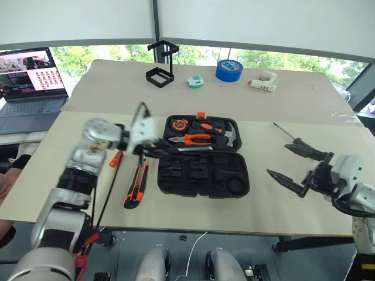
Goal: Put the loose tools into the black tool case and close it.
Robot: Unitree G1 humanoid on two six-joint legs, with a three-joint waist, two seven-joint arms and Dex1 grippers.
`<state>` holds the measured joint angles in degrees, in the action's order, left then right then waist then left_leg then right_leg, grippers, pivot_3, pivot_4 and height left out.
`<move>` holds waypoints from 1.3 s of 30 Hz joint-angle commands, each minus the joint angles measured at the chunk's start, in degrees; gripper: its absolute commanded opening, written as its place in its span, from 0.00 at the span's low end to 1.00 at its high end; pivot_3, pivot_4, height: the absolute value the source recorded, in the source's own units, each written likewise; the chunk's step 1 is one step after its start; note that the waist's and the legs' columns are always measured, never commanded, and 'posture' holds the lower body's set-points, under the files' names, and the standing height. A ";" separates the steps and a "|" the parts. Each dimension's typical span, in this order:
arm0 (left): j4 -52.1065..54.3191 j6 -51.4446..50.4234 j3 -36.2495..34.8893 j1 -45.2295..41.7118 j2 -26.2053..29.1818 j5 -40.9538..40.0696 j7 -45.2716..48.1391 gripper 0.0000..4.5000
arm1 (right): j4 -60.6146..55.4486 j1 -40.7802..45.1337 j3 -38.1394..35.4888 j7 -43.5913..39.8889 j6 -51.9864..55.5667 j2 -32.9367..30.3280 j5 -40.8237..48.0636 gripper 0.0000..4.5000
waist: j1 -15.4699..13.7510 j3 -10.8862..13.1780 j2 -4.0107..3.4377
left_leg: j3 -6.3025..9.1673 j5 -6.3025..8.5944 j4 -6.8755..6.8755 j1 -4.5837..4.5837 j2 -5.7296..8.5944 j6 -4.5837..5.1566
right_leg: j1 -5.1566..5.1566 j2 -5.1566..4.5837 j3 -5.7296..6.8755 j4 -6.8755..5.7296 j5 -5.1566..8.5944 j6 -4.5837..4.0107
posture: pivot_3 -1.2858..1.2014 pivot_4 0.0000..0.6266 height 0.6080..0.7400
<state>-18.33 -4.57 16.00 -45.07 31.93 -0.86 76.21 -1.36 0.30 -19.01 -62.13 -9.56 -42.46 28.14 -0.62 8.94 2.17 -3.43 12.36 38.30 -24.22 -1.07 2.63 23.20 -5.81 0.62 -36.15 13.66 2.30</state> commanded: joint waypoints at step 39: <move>-2.38 -3.04 -4.87 0.76 -10.27 -2.41 -14.55 0.69 | -10.30 -3.07 -0.61 -0.79 10.73 2.42 6.29 1.00 | -0.18 -0.04 -0.09 | 0.13 0.15 0.48 -0.11 0.01 0.25 | -0.06 -0.09 0.00 -0.09 -0.04 0.09 | 0.52 0.24 1.00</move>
<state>-20.20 -6.05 13.48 -45.29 22.34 -1.12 63.91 -10.48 -3.30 -18.70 -63.38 1.02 -40.23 32.91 -0.79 8.90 2.07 -3.30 12.51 38.77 -24.32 -1.05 2.88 23.14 -5.90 0.62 -36.25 13.62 2.39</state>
